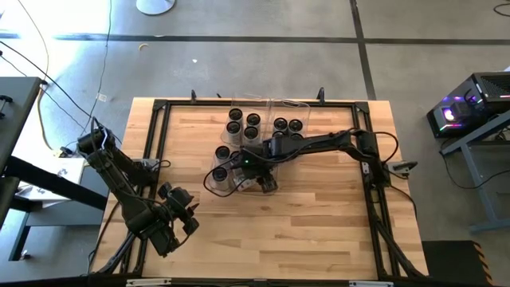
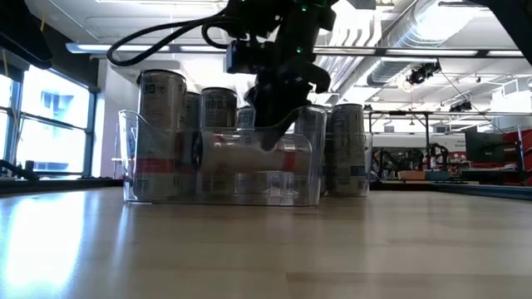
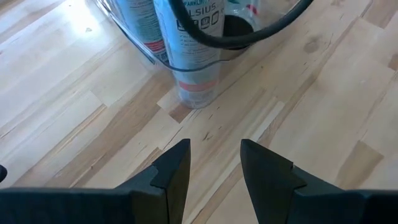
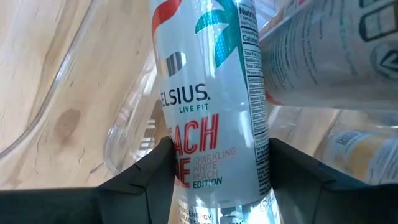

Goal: Sort soda cans
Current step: Adjust the white-pink soda can in the bottom transparent bin

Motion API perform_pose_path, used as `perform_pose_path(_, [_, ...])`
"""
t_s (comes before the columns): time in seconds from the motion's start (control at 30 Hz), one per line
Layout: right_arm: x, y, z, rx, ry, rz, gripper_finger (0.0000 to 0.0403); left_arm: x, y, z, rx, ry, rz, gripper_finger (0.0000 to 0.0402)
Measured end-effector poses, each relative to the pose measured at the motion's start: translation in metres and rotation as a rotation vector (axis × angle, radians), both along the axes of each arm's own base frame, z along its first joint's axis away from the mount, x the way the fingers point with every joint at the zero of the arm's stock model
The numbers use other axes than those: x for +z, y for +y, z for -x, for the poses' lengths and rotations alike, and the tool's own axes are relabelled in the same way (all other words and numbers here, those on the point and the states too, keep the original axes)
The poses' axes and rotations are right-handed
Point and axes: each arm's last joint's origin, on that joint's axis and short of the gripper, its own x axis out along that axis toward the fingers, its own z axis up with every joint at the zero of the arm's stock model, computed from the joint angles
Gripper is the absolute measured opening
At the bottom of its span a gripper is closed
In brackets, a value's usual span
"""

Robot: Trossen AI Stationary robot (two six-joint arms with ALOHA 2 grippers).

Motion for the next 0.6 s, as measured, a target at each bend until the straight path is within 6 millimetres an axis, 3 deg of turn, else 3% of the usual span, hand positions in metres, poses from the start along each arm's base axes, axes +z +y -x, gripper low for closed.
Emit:
perform_pose_path(0.33, [0.035,0.004,0.015,0.043,-0.049,0.044,0.02,0.003,-0.001,-0.001,-0.002,0.003,0.009,0.0133])
perform_pose_path(0.6, [0.087,0.003,0.039,0.022,-0.17,0.057,0.0199,0.028,0.001,0.0,-0.048,-0.034,0.02,0.0133])
